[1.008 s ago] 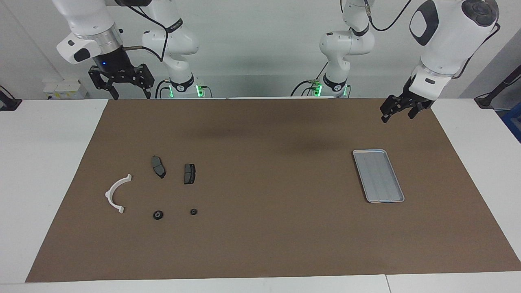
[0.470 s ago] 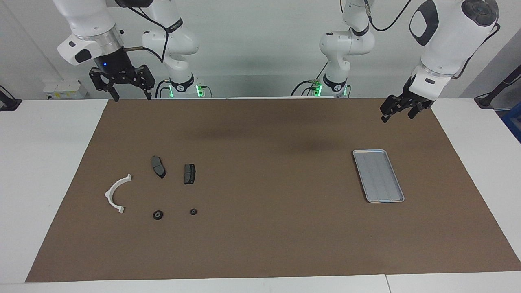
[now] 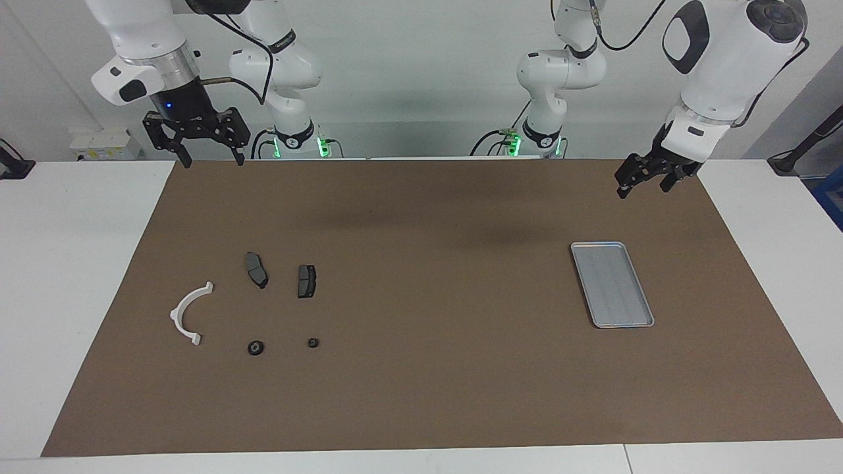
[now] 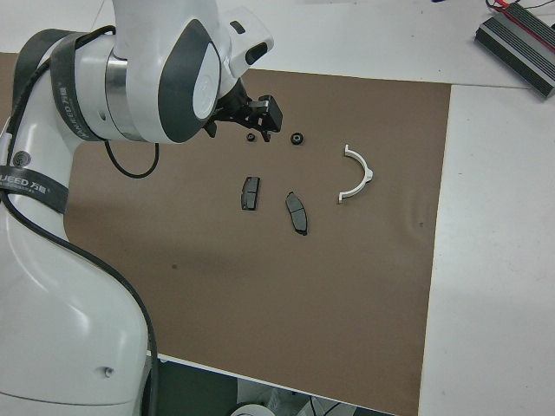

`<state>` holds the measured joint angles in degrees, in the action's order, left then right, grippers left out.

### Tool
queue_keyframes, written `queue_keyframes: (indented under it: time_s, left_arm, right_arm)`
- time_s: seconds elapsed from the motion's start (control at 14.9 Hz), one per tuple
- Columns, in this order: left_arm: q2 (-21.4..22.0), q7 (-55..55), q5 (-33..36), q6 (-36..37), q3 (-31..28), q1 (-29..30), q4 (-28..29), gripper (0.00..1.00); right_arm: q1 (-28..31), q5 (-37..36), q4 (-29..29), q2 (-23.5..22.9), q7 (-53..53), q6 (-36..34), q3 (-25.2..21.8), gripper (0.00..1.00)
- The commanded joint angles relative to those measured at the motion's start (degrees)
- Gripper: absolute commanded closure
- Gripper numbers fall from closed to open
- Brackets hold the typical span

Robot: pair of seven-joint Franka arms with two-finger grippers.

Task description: Place bearing gear from tray to pile

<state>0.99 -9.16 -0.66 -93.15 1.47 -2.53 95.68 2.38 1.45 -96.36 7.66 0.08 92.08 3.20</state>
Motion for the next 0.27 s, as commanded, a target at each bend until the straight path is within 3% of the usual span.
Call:
queue_keyframes:
  time_s: [0.0, 0.2]
  left_arm:
    - [0.68, 0.28, 0.48, 0.42, 0.28, 0.33, 0.03, 0.0]
    - [0.68, 0.28, 0.48, 0.42, 0.28, 0.33, 0.03, 0.0]
  right_arm:
    - [0.25, 0.49, -0.93, 0.43, -1.31, 0.82, 0.05, 0.0]
    - [0.25, 0.31, -0.93, 0.43, -1.49, 0.73, 0.05, 0.0]
